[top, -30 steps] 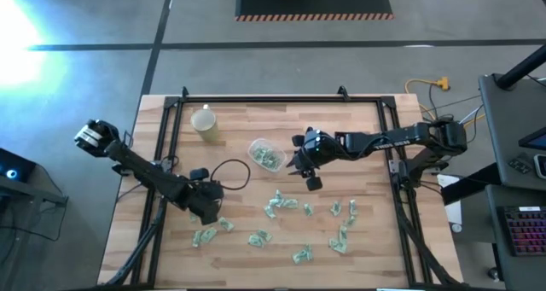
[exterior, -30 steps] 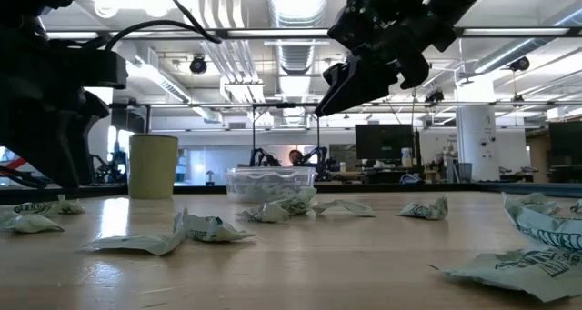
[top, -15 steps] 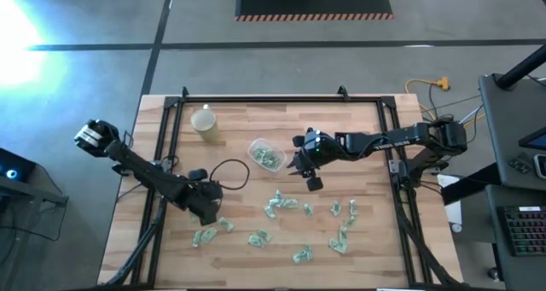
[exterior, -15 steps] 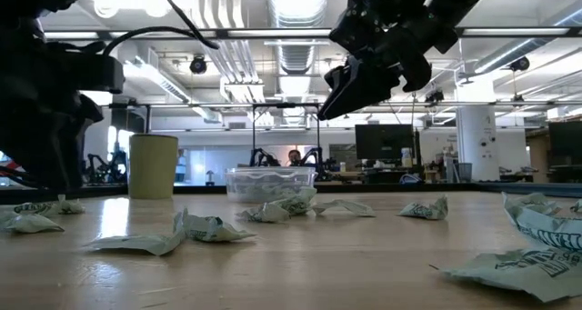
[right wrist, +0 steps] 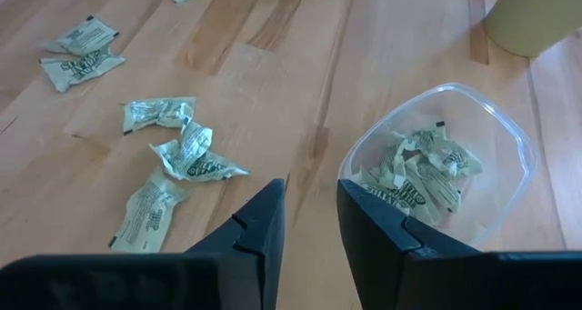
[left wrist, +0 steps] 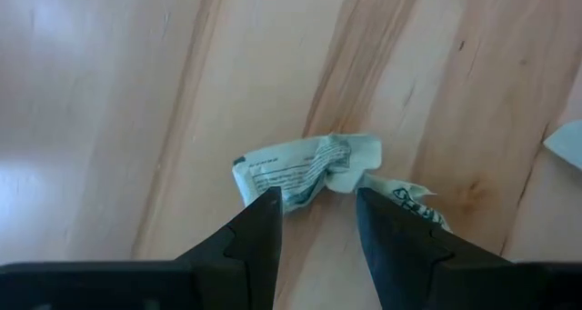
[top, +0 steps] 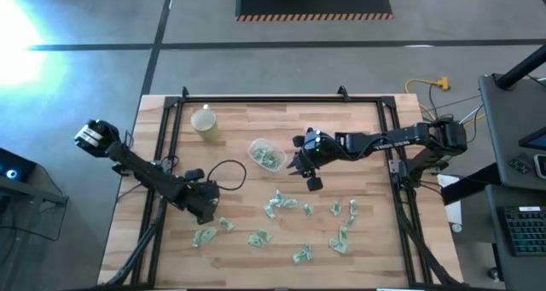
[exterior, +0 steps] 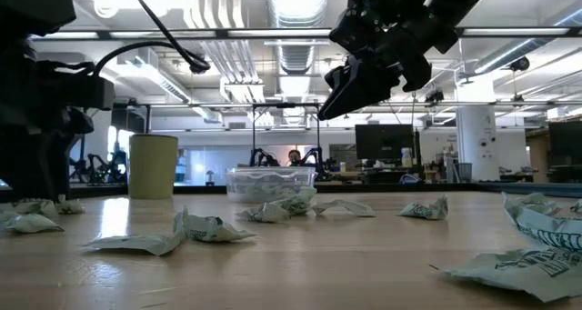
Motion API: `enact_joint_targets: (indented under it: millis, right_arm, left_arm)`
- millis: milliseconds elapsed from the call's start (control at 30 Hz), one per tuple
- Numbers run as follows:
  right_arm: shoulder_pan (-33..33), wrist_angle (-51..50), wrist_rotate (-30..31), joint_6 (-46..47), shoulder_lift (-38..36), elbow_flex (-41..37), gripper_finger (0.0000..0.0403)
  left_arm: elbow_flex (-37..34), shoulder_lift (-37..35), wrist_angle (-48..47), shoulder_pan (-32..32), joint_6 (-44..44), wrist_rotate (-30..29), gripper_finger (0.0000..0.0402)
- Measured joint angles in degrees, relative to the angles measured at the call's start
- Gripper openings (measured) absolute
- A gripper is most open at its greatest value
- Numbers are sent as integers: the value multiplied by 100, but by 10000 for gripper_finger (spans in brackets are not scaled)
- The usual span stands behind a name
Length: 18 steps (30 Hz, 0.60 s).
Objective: Pick and place Stevia / Truvia into bins
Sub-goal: Put the stevia packet into the transparent container
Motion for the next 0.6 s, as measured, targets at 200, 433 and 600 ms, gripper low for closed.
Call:
enact_joint_targets:
  millis: [200,433,600]
  right_arm:
    - [0,0,0,0,2,0,97]
    - [-2,2,0,21,2,0,92]
    - [-2,2,0,22,2,0,85]
  left_arm:
    - [-20,0,203,2,140,-85,127]
    - [-50,0,378,9,355,-170,127]
    - [-52,0,374,9,364,-174,113]
